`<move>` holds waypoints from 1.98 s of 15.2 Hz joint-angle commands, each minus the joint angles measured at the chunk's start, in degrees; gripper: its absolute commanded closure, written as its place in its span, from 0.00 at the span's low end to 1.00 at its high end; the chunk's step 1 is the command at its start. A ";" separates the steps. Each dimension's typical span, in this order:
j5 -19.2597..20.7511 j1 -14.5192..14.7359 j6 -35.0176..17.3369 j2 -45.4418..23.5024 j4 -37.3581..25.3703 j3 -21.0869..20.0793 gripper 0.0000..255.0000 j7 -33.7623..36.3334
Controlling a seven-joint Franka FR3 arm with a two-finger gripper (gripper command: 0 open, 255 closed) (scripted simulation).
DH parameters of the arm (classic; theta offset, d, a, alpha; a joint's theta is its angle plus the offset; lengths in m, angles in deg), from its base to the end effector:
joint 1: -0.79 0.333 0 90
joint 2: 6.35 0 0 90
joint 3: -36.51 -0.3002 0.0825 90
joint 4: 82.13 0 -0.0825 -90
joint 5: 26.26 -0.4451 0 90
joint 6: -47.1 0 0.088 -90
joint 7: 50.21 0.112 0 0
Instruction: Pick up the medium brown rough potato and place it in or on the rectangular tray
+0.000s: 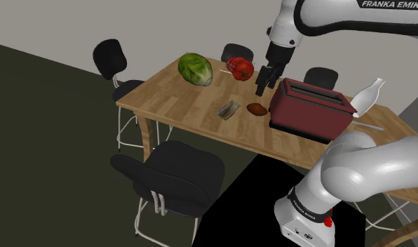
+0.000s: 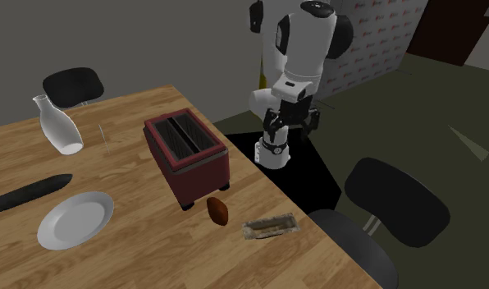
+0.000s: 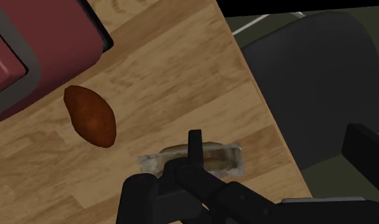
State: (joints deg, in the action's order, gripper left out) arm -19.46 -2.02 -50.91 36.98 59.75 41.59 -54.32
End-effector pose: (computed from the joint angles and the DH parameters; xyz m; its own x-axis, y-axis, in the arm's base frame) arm 0.3887 -0.0669 0.5094 0.9996 -0.0248 -0.0154 -0.0239 -0.9982 0.0555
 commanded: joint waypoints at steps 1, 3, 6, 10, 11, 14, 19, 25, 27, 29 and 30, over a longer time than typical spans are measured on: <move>1.70 -0.84 -2.24 -0.88 1.33 2.73 0.00 -3.30; 3.08 -1.50 -4.89 -2.88 2.04 5.24 0.00 -6.19; 4.90 -2.32 -8.99 -6.60 2.48 9.04 0.00 -10.52; 6.53 -3.00 -14.58 -12.85 1.88 14.11 0.00 -16.38; 6.74 -3.07 -15.97 -14.62 1.53 15.38 0.00 -17.88; 6.71 -3.10 -20.09 -20.42 -0.03 19.08 0.00 -22.63; 3.83 -2.64 -26.41 -31.56 -4.19 24.80 0.00 -31.67; 0.86 -2.58 -31.73 -37.96 -4.58 26.85 0.00 -36.09; 0.31 -2.57 -33.42 -39.07 -3.89 27.04 0.00 -36.54; -0.19 -2.56 -34.76 -40.00 -3.38 27.17 0.00 -36.93; -0.18 -2.57 -34.76 -39.99 -3.37 27.16 0.00 -36.93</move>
State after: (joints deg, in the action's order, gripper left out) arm -19.54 -4.56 -85.20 -2.78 56.15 68.68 -91.10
